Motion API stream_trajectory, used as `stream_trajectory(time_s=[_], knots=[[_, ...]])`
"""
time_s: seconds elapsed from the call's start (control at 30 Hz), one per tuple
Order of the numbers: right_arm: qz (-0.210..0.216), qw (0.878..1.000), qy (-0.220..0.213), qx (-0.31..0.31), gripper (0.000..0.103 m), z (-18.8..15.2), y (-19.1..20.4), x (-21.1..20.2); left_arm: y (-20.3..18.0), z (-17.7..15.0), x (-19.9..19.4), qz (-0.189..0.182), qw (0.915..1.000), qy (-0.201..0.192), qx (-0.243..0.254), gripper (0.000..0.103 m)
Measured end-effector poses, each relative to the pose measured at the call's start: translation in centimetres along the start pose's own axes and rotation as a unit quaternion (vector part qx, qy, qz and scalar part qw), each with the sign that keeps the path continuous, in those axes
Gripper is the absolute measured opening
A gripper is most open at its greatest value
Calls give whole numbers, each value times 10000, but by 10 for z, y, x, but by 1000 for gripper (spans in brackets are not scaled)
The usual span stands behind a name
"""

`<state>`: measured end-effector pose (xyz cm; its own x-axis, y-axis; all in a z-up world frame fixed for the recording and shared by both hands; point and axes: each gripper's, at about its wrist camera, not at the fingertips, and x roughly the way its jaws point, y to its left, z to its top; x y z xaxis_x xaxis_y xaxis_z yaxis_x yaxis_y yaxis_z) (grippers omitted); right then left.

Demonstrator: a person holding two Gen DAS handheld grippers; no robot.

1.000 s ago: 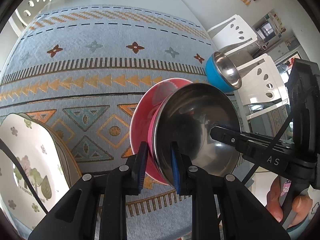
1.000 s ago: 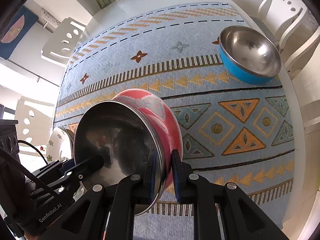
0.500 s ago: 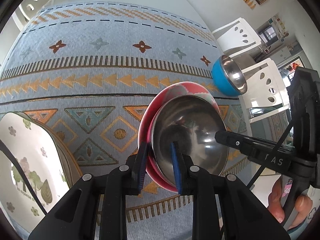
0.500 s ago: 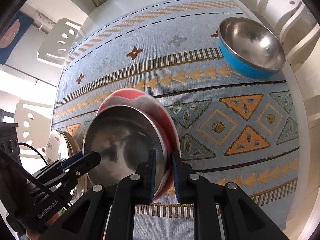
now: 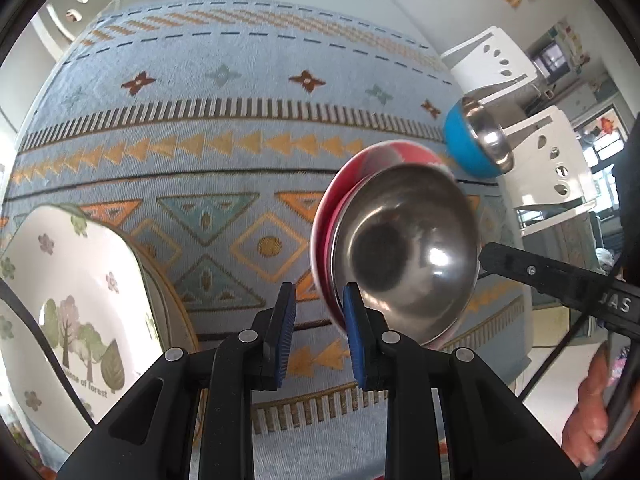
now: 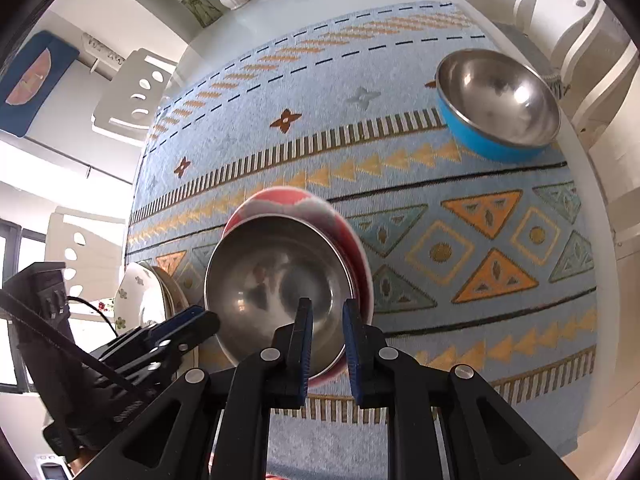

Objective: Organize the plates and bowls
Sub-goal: 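Lower the steel bowl into the pink bowl and open the left gripper, then move the left gripper to the blue-sided steel bowl and grasp its rim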

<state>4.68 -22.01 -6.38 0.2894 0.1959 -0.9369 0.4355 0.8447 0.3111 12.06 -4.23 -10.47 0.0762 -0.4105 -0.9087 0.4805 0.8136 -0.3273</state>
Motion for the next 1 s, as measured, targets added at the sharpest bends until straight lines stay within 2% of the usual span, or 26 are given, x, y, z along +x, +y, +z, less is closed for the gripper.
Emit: stream_trajectory(time_s=[0.07,0.37,0.53,0.57,0.6,0.67,0.7,0.87,0.93,1.0], knots=[[29,10000,24,-5,16,-2,2,0,0,-2,-4,-147,9999,-46,-14,21],[64,9999,-100,116,16,-9,3,-11,2,2,-31,-331,9991,-250,-20,21],[148,9992,-312,184,16,-12,3,-28,-20,16,-61,-516,9965,-549,352,22],[150,9989,-390,212,16,-12,2,-33,-25,22,-66,-562,9957,-608,417,27],[149,9985,-471,250,16,-12,-1,-39,-31,27,-71,-600,9949,-665,463,38],[173,9976,-587,323,16,-12,-7,-49,-42,40,-78,-665,9933,-807,493,49],[173,9972,-628,368,17,-12,-11,-52,-48,46,-81,-710,9924,-871,509,52],[292,9926,-839,829,19,-5,-47,-68,-81,75,-78,-857,9899,-852,736,52],[322,9901,-906,1019,27,1,-66,-72,-98,86,-71,-789,9897,-839,851,52],[372,9883,-928,1149,52,8,-80,-73,-115,98,-61,-709,9904,-780,894,52]])
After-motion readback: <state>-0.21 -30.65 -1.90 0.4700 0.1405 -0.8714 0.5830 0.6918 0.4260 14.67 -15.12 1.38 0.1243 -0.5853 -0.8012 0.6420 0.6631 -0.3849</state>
